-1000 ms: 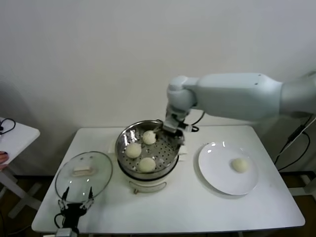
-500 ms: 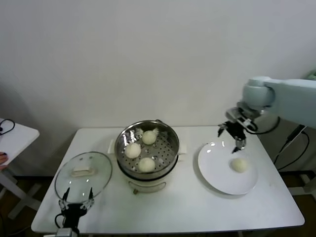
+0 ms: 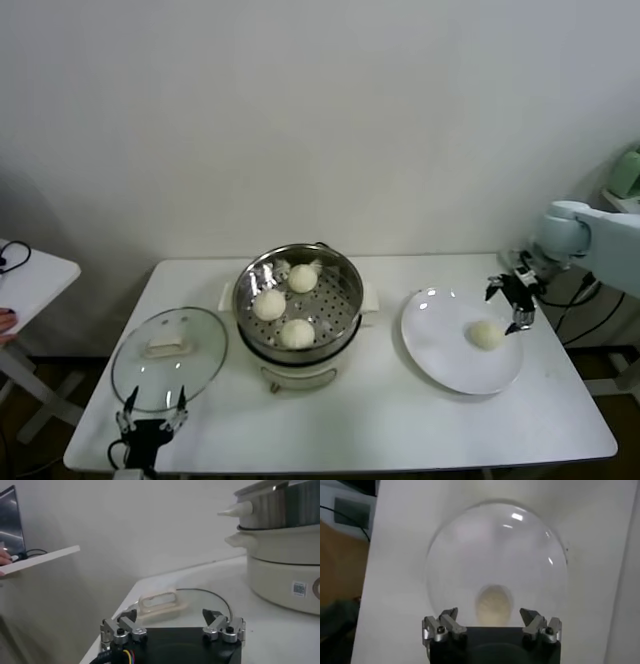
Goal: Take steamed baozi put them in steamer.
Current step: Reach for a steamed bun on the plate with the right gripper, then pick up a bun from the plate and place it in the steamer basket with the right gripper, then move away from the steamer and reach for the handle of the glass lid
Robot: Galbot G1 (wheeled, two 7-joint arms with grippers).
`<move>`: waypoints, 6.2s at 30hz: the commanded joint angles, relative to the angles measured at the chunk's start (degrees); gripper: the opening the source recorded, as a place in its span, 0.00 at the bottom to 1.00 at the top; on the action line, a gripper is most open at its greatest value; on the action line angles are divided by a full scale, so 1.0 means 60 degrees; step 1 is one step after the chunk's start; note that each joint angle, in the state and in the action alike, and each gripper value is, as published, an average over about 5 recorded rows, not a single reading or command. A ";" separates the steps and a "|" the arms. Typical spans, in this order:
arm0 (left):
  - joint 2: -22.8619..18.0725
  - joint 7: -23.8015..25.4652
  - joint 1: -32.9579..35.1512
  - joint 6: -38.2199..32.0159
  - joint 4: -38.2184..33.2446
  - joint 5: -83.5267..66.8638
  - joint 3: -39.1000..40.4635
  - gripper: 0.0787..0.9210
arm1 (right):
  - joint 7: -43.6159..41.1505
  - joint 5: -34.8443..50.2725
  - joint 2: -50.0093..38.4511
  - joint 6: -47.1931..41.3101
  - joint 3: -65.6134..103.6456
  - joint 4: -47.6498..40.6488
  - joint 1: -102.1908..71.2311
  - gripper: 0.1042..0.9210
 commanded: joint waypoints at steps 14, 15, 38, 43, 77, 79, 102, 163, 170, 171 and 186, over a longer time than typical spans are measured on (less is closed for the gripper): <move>-0.0064 0.0002 0.0075 0.0022 0.0028 0.0105 -0.0079 0.88 | 0.0422 -0.1458 0.0820 0.0262 0.2937 -0.2433 -0.3553 0.88; -0.0065 0.0004 0.0074 0.0022 0.0031 0.0110 -0.0078 0.88 | 0.0443 -0.1471 0.0854 0.0278 0.3015 -0.2473 -0.3622 0.88; -0.0053 0.0035 0.0008 0.0012 0.0111 0.0116 -0.0025 0.88 | 0.0547 -0.1815 0.1038 0.0331 0.3325 -0.2768 -0.3916 0.87; -0.0048 0.0030 -0.0003 0.0011 0.0119 0.0121 -0.0012 0.88 | 0.0634 -0.1850 0.1083 0.0330 0.3347 -0.2785 -0.3947 0.79; -0.0047 0.0095 0.0051 0.0031 -0.0258 0.0157 0.0025 0.88 | 0.0511 0.5061 0.2289 -0.2278 -0.1845 0.2892 0.5561 0.61; -0.0058 0.0093 0.0070 0.0025 -0.0299 0.0187 0.0030 0.88 | 0.0687 0.5188 0.2517 -0.2548 -0.1448 0.2993 0.5352 0.61; -0.0178 0.0097 0.0015 0.0037 -0.0268 0.0276 0.0076 0.88 | 0.2024 0.4083 0.5180 -0.3774 0.0692 0.1586 0.1434 0.61; -0.0066 0.0060 -0.0163 0.0165 -0.0310 0.0084 0.0032 0.88 | 0.3366 0.4377 0.2713 -0.4037 0.2660 0.2890 0.0974 0.88; -0.0048 0.0045 -0.0277 0.0209 -0.0219 0.0048 0.0096 0.88 | 0.6049 0.4007 0.1070 -0.3970 0.5045 0.3921 -0.1069 0.88; -0.0048 0.0042 -0.0289 0.0218 -0.0215 0.0048 0.0117 0.88 | 0.6318 0.3843 0.0868 -0.3876 0.5379 0.4030 -0.1439 0.88; -0.0077 0.0057 -0.0415 0.0285 -0.0157 0.0141 0.0292 0.88 | 0.9162 0.3190 -0.0693 -0.2317 1.2445 0.5739 -0.9245 0.88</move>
